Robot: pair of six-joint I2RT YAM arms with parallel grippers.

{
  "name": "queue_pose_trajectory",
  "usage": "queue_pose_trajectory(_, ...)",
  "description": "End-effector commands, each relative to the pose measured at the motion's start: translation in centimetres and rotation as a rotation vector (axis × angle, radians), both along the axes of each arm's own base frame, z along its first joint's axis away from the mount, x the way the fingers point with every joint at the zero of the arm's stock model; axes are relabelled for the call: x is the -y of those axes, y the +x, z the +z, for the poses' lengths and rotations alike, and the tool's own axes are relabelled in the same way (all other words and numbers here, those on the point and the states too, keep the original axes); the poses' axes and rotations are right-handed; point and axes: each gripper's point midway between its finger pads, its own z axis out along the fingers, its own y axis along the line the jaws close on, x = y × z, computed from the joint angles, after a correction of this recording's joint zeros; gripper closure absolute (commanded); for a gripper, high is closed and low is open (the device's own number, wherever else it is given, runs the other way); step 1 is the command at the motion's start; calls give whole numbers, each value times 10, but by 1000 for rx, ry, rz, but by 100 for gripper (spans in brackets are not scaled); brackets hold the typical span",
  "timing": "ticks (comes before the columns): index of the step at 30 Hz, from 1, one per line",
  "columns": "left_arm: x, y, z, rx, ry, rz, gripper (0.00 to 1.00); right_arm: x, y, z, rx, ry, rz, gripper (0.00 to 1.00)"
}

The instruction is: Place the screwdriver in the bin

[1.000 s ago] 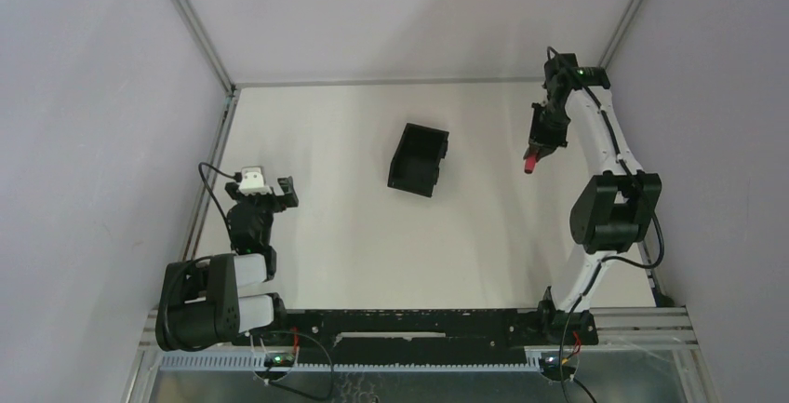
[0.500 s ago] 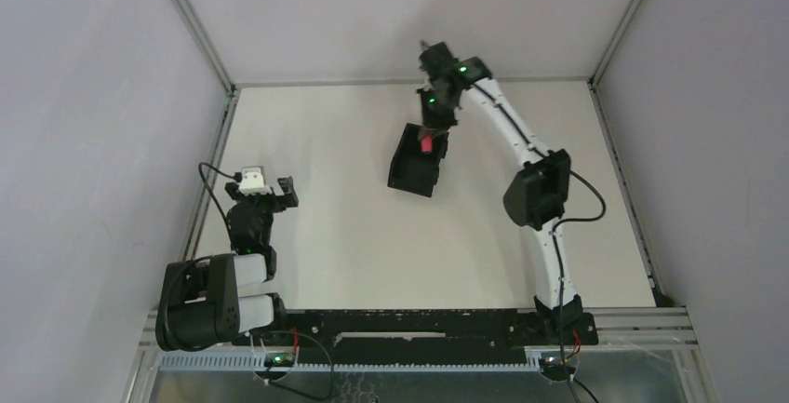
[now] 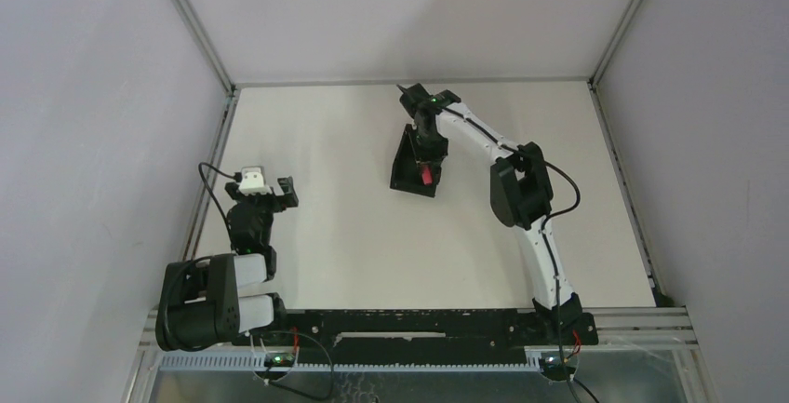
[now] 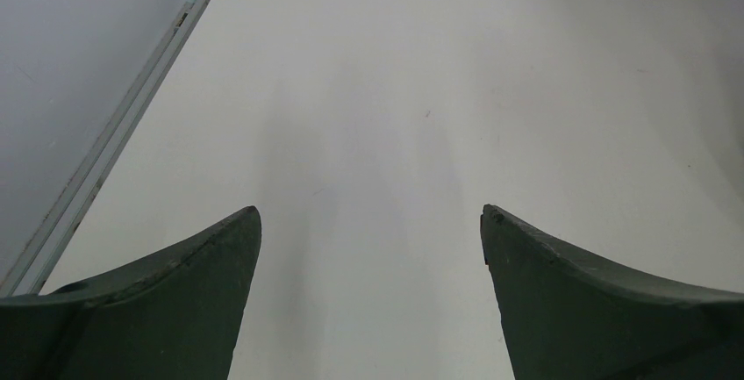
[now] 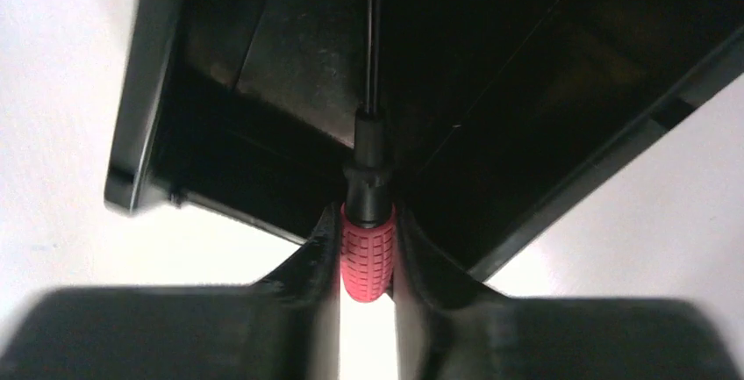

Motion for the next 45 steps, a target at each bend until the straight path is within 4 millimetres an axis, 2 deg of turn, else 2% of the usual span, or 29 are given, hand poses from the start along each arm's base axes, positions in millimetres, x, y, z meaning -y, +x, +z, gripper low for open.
queue_pose_trajectory(1, 1, 13, 30, 91, 7, -10, 0, -8, 16, 4, 92, 13, 13, 62)
queue_pose_trajectory(3, 1, 13, 30, 91, 6, -10, 0, -10, 19, 12, 115, 25, 9, 53)
queue_pose_trajectory(5, 1, 13, 30, 92, 6, -10, 0, -13, 21, 20, 136, 45, 3, 52)
queue_pose_trajectory(9, 1, 13, 30, 92, 6, -10, 0, -17, 28, 54, 221, 92, -15, 51)
queue_pose_trajectory(13, 1, 13, 30, 91, 6, -10, 0, -18, 31, 98, 324, 143, -30, 51)
queue_pose_trajectory(15, 1, 13, 30, 92, 6, -10, 0, -16, 31, 124, 381, 171, -28, 40)
queue_pose_trajectory(16, 1, 13, 30, 92, 6, -10, 0, -13, 29, 135, 404, 182, -29, 26)
queue_pose_trajectory(17, 1, 14, 30, 92, 6, -10, 0, -11, 27, 148, 432, 198, -24, 5)
queue_pose_trajectory(18, 1, 13, 30, 90, 6, -10, 0, -10, 24, 157, 455, 212, -13, 1)
queue_pose_trajectory(21, 1, 13, 31, 93, 7, -9, 0, -1, 14, 185, 531, 259, 18, 0)
queue_pose_trajectory(23, 1, 13, 30, 91, 6, -10, 0, 11, 3, 205, 591, 302, 22, 0)
queue_pose_trajectory(25, 1, 13, 30, 91, 6, -11, 0, 24, -2, 217, 678, 335, 17, 0)
queue_pose_trajectory(27, 1, 13, 30, 91, 6, -10, 0, 41, -11, 219, 752, 365, -6, 0)
queue_pose_trajectory(29, 1, 13, 30, 91, 6, -9, 0, 59, -23, 213, 808, 402, -39, 0)
queue_pose_trajectory(30, 1, 13, 30, 90, 6, -11, 0, 70, -31, 195, 801, 400, -56, 0)
queue_pose_trajectory(32, 1, 13, 30, 91, 6, -10, 0, 85, -42, 181, 815, 400, -79, 0)
queue_pose_trajectory(36, 1, 13, 31, 93, 6, -10, 0, 115, -61, 140, 802, 338, -151, 0)
queue_pose_trajectory(42, 1, 13, 30, 92, 6, -10, 0, 156, -88, 97, 869, 308, -291, 0)
queue_pose_trajectory(45, 1, 13, 30, 92, 6, -10, 0, 175, -99, 77, 847, 295, -365, 0)
